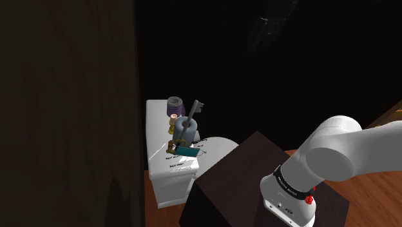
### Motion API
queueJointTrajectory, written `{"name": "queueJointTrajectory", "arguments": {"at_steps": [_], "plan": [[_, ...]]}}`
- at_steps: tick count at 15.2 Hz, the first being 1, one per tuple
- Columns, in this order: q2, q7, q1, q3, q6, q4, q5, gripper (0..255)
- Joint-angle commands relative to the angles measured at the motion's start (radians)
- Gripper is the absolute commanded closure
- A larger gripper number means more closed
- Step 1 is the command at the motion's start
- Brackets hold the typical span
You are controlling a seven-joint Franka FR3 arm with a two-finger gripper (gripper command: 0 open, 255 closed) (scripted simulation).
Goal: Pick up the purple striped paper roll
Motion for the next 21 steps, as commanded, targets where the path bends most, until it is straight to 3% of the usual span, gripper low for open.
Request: {"name": "queueJointTrajectory", "arguments": {"at_steps": [1,11,21], "plan": [[0.0,0.0,0.0,0.0,0.0,0.0,0.0,0],[0.226,0.06,-0.015,0.015,0.325,-0.117,0.001,0],[0.56,0.127,-0.035,0.03,0.62,-0.097,-0.022,0]]}}
